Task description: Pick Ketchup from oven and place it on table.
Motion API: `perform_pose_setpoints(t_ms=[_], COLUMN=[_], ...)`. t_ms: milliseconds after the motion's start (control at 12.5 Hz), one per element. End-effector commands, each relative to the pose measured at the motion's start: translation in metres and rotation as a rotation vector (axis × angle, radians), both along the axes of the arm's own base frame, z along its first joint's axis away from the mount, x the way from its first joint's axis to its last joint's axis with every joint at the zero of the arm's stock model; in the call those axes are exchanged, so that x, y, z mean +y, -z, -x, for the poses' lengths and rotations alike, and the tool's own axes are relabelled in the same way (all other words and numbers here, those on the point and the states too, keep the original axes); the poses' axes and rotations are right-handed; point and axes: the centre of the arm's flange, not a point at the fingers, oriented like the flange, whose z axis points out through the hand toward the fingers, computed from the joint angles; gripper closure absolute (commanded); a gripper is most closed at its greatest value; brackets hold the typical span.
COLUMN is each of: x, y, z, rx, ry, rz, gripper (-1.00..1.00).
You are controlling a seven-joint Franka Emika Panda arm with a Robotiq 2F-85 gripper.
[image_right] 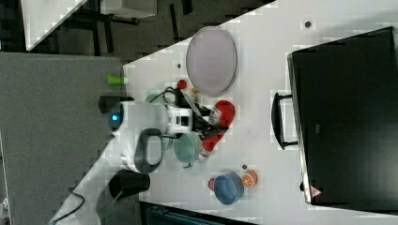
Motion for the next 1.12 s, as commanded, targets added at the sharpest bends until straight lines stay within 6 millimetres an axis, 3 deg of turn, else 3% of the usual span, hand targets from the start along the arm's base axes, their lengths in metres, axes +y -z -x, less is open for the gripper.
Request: perform_pose_setpoints(t_ms=[80,240,320,480,720,1120], x=[0.000,0.000,0.001,0.004,0.007,0.006], y=[0.021,0.035,0.032,0.004,-0.075,-0.218], z=[-0.001,-0.001,-0.005,-0.015,-0.029,-0.029], rx=[-0.014,-0.008,-0.020,-0.072,-0.180,-0.238], ry=[0.018,0.019,0.025,0.030,0.026,0.015], rz=[0.025,0.032,0.032,0.026,0.002,-0.043], gripper=[-0.34,-0.75,-1.00,-1.00,-1.00,-1.00])
